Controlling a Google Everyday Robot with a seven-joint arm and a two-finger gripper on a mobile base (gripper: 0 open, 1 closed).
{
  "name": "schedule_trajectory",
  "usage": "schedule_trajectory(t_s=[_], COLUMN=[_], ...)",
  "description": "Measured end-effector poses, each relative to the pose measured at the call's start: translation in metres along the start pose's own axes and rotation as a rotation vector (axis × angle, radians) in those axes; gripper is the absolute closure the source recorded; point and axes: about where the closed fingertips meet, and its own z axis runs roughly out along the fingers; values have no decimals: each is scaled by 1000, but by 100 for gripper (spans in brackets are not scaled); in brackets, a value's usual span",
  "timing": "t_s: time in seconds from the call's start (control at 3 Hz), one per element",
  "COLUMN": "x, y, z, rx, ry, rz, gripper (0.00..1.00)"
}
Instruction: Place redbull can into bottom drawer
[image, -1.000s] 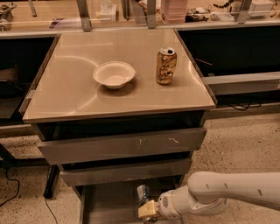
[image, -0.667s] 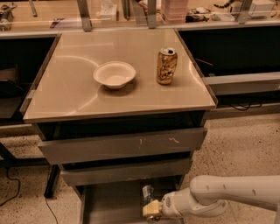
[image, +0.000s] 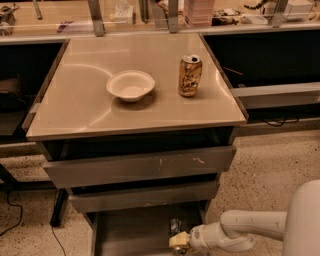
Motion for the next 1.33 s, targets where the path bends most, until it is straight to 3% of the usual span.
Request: schedule_trajectory(t_s=[0.67,1.33], x=[-7,-38], y=[-11,-46], z=[28,65], rx=[19,-3], ry=[2,2], rz=[22,117], gripper=[100,100])
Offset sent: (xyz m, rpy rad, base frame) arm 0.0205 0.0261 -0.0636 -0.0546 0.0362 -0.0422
